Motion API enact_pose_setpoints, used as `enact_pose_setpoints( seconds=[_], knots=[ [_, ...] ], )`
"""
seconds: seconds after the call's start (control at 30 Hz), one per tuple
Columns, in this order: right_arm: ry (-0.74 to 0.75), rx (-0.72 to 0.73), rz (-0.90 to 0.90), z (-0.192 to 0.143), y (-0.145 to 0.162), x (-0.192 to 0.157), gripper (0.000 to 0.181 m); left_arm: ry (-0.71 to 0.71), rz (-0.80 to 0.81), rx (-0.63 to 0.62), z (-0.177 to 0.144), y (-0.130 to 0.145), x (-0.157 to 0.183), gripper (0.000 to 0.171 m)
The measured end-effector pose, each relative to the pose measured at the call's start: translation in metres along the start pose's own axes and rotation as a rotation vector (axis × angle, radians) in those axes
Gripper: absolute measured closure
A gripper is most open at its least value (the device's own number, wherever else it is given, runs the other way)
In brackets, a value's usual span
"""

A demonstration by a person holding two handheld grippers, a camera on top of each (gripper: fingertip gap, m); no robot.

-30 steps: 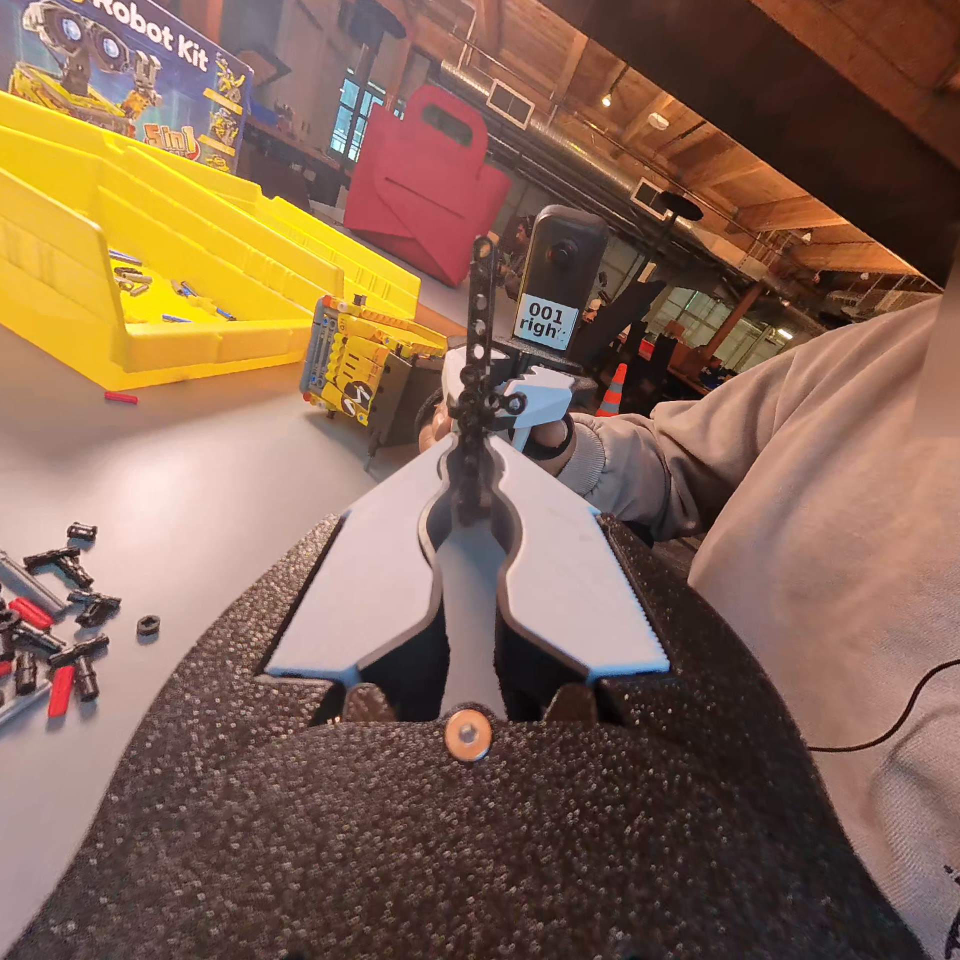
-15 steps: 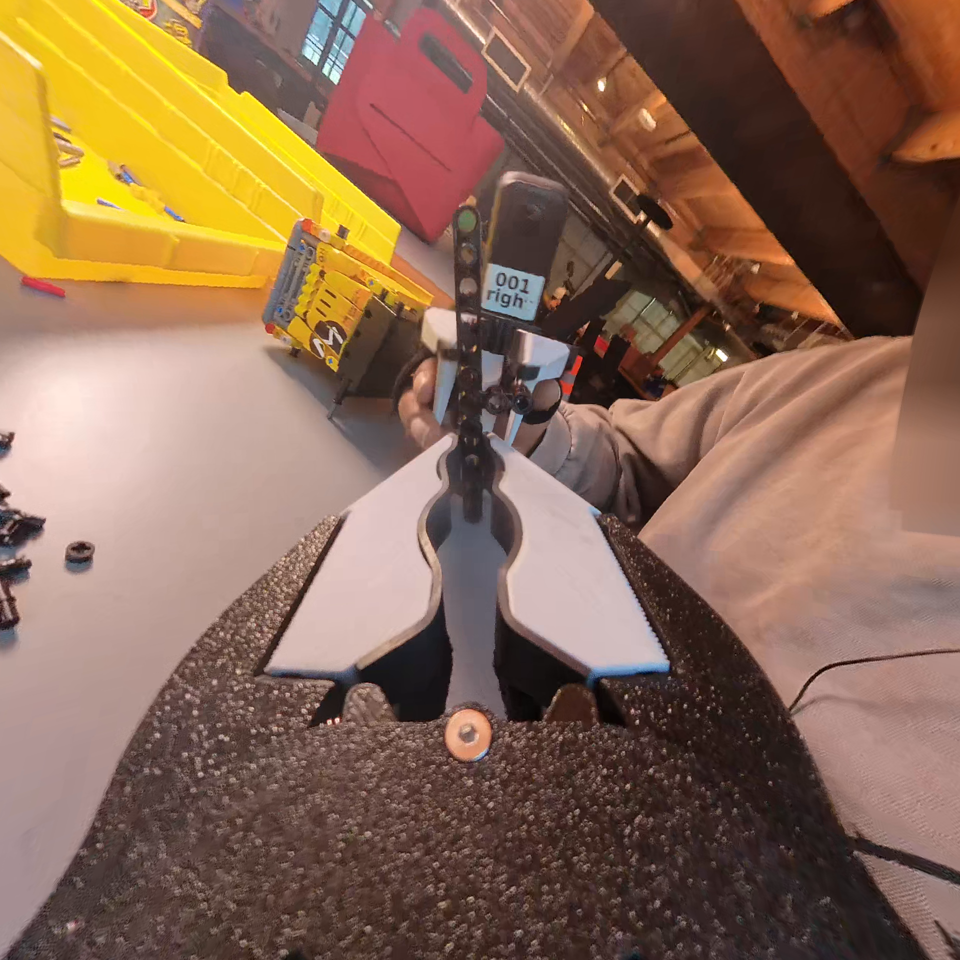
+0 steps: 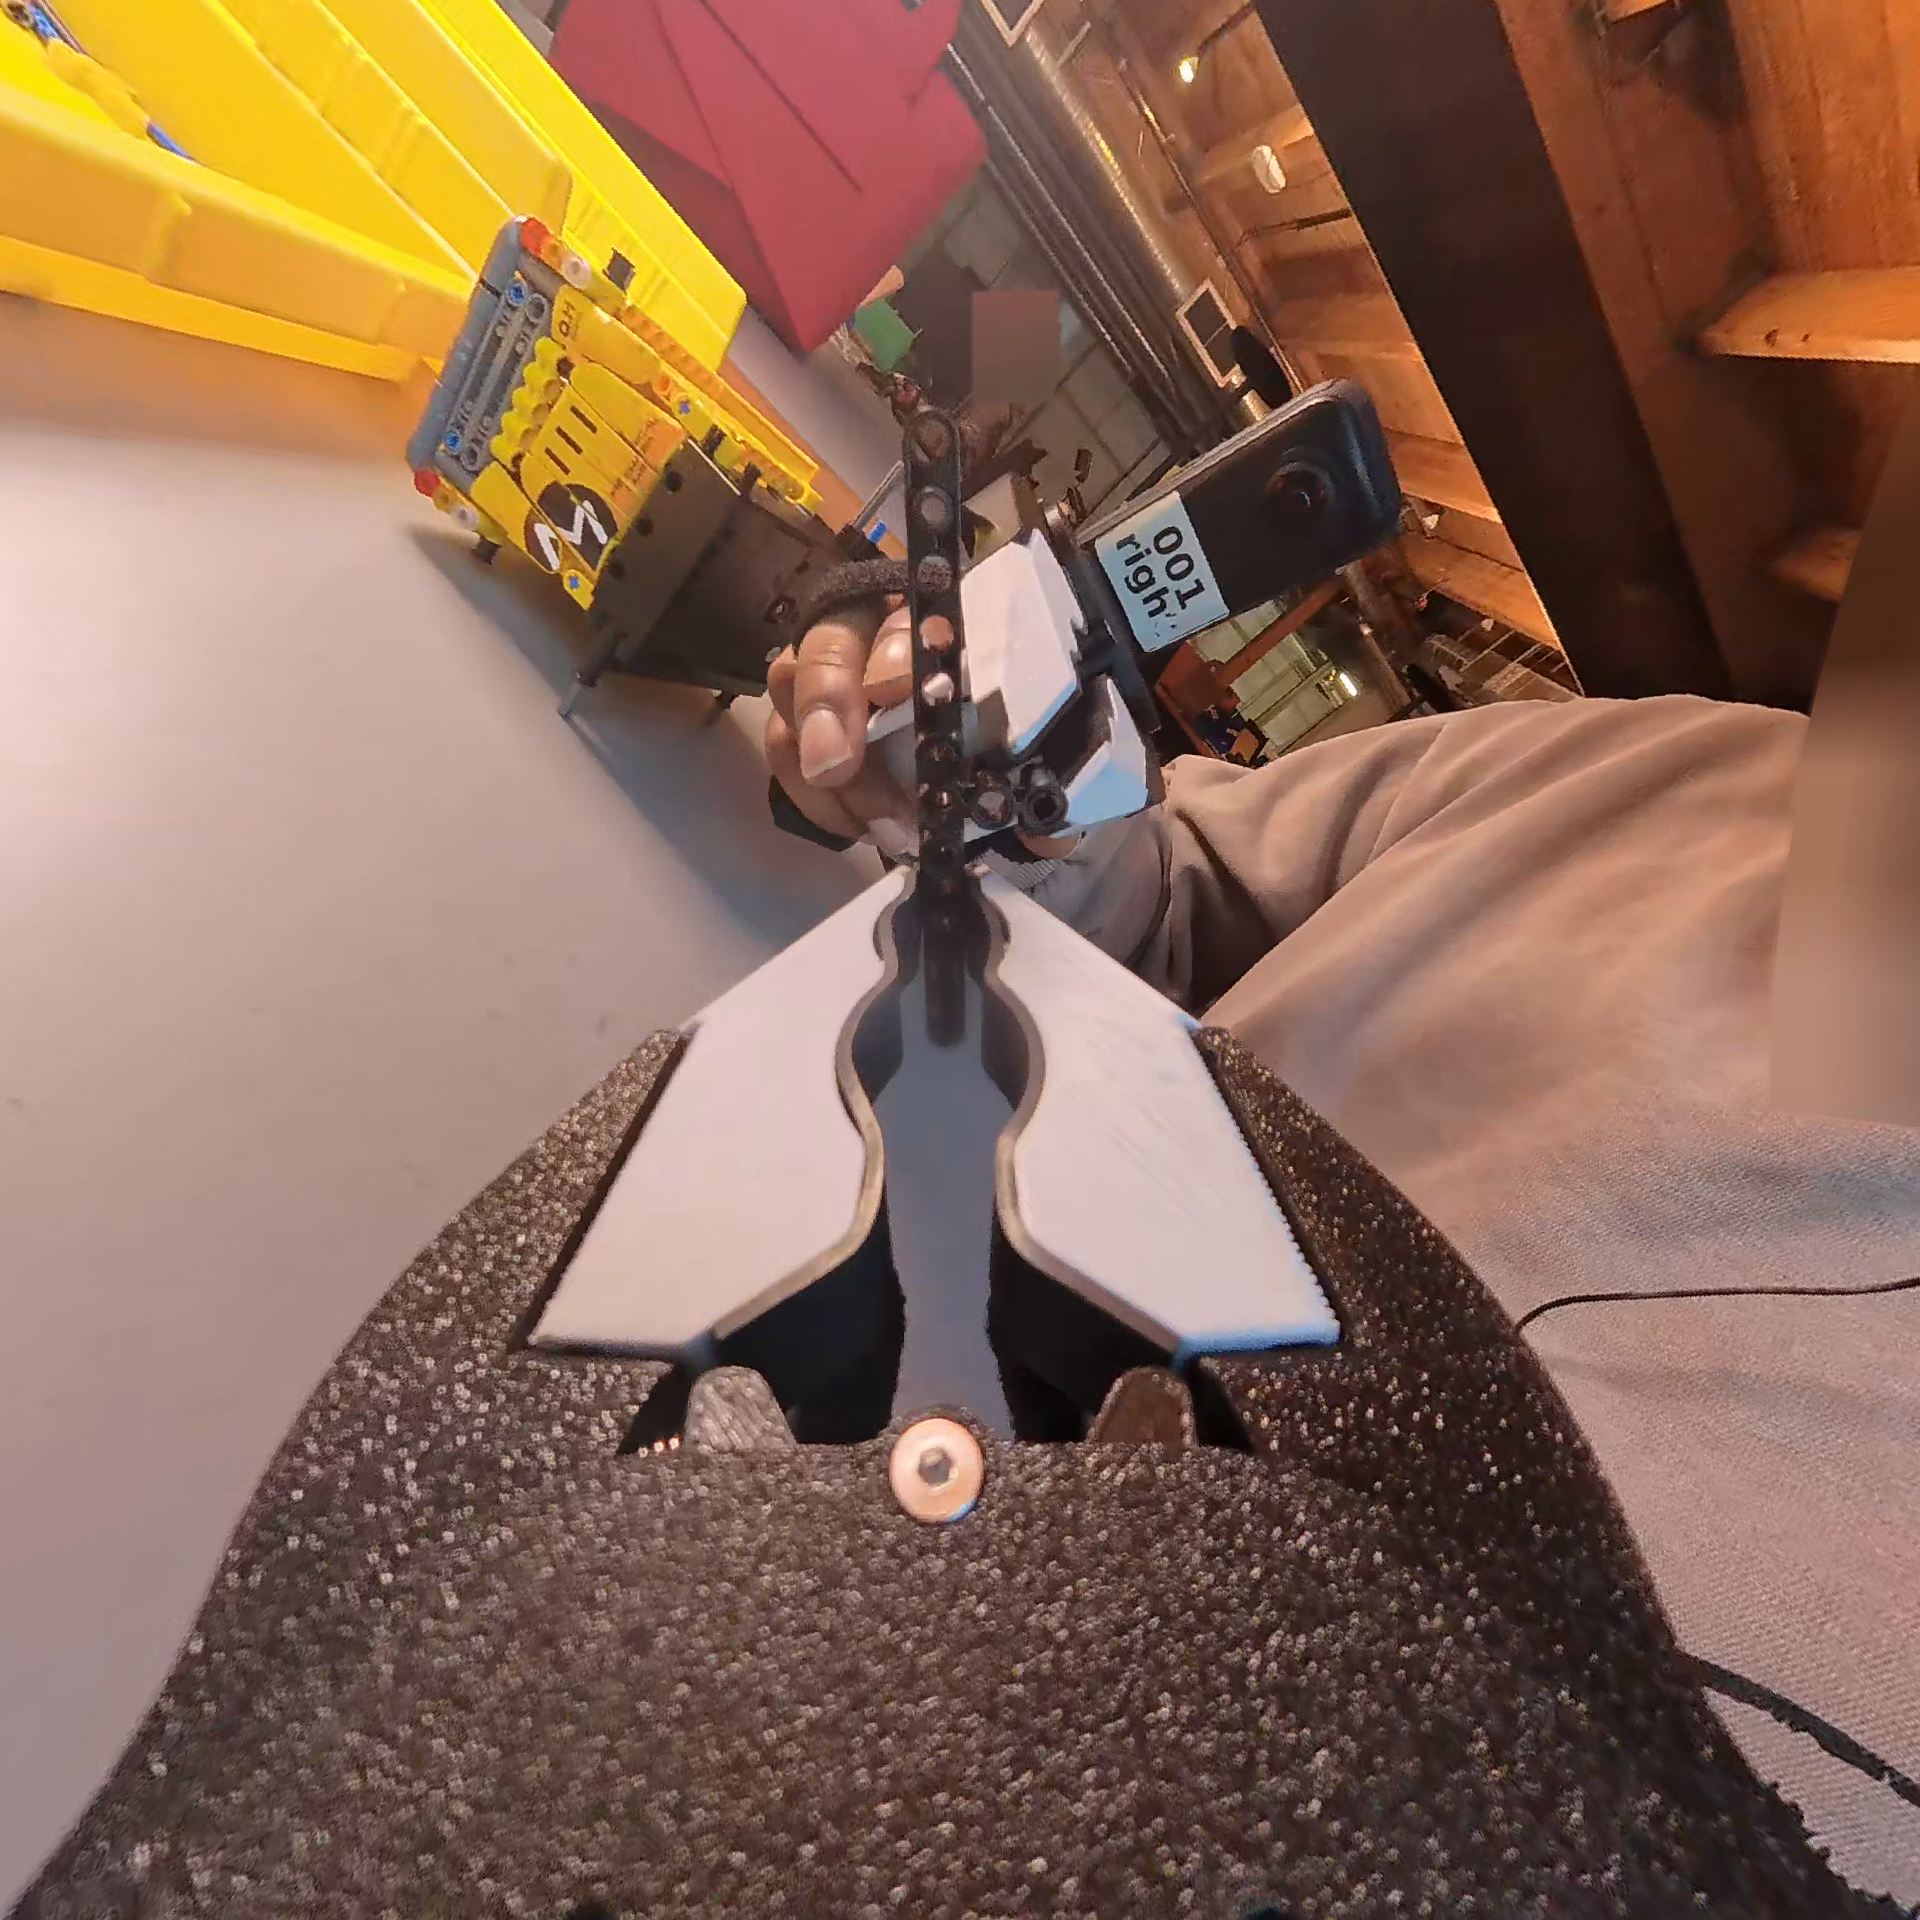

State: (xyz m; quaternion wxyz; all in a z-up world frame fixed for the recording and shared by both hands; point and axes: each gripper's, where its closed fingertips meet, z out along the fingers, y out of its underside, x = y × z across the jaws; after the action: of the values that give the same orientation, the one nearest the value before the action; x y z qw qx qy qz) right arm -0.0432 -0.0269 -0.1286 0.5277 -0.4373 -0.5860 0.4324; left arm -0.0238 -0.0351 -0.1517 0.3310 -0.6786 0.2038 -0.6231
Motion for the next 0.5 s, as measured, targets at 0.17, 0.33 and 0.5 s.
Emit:
enact_pose_setpoints(
  seconds=[0.17,0.33,0.5],
  knots=[
    [-0.011,0.011,0.0,0.0,-0.003,-0.003,0.178,-0.002,0.005,-0.008,0.001,0.002,0.001,0.164],
    [-0.041,0.025,0.059,-0.003,-0.005,-0.003,0.179,0.056,0.029,0.013,-0.001,-0.003,0.011,0.156],
    [-0.084,0.022,0.071,-0.003,-0.005,-0.009,0.179,0.103,0.022,0.048,-0.007,-0.011,0.02,0.131]
  ],
)
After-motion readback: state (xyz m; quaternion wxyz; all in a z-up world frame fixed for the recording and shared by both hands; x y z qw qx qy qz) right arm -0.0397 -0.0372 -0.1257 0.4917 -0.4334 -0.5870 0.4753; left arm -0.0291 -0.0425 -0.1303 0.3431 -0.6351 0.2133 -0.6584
